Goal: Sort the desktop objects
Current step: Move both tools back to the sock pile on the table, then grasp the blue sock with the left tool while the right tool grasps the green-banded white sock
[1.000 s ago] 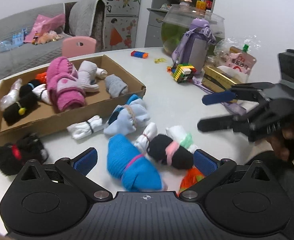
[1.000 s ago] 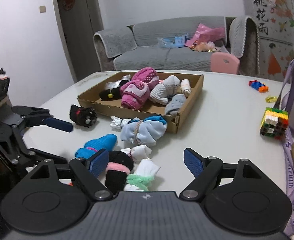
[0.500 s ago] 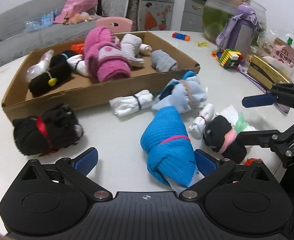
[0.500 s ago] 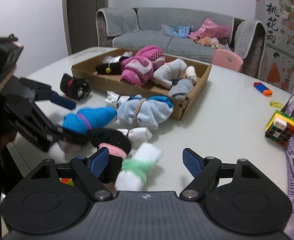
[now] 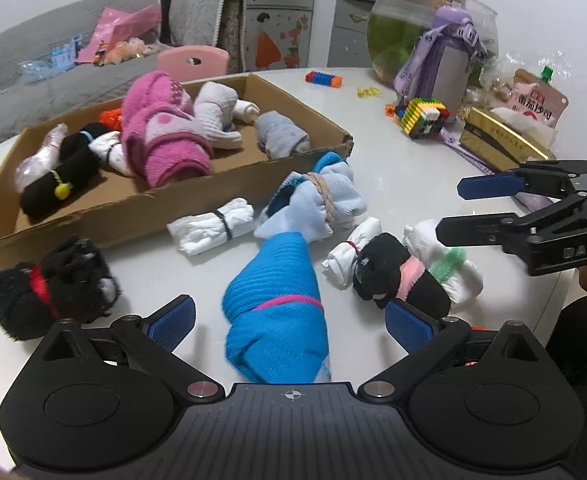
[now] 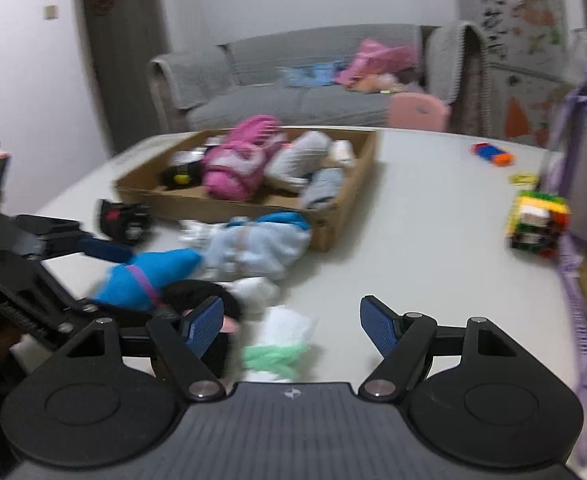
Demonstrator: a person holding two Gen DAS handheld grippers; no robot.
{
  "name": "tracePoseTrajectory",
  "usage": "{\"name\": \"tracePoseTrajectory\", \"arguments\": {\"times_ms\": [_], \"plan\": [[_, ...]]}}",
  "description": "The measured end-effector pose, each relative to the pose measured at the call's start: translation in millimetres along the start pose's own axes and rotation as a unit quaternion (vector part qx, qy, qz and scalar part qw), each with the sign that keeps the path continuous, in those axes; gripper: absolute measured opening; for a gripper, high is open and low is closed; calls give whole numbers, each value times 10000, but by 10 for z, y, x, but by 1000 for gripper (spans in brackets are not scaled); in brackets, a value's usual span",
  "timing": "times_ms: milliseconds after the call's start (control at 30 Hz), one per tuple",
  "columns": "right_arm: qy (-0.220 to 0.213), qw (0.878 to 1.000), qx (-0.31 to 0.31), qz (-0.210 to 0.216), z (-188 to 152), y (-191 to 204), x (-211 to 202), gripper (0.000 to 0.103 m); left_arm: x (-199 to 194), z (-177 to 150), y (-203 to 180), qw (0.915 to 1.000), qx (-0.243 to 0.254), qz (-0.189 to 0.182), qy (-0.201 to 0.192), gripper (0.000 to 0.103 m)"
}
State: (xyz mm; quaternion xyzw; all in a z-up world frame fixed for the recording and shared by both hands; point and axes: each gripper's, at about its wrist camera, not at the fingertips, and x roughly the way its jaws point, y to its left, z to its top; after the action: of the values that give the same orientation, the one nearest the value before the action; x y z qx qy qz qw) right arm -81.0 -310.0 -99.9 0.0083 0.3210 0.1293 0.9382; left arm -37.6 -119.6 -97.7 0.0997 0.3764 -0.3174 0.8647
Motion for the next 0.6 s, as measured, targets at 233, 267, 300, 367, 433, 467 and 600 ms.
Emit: {"name": "tracePoseTrajectory", "arguments": {"times_ms": [233, 267, 300, 367, 433, 467, 600], "plan": [[269, 9983, -441, -272, -64, 193, 181, 68, 129, -41, 28, 9997, 78, 180, 108, 99], [298, 9980, -484, -262, -72, 217, 198, 67, 126, -38, 41, 9998, 54, 164, 115, 99], [339, 9980, -487, -233, -81, 229, 212, 66, 119, -34, 59, 9998, 31, 134, 120, 99], [410, 9980, -458, -157, -89, 235, 223, 63, 116, -32, 78, 9998, 53, 111, 137, 97], [481, 9980, -402, -104, -88, 210, 230, 59, 112, -38, 85, 9997, 119, 127, 150, 97], [535, 9979, -355, -65, -90, 187, 236, 58, 109, -43, 84, 9997, 146, 136, 150, 97], [587, 9980, -220, -39, -92, 153, 230, 55, 102, -64, 82, 9994, 212, 209, 146, 97]]}}
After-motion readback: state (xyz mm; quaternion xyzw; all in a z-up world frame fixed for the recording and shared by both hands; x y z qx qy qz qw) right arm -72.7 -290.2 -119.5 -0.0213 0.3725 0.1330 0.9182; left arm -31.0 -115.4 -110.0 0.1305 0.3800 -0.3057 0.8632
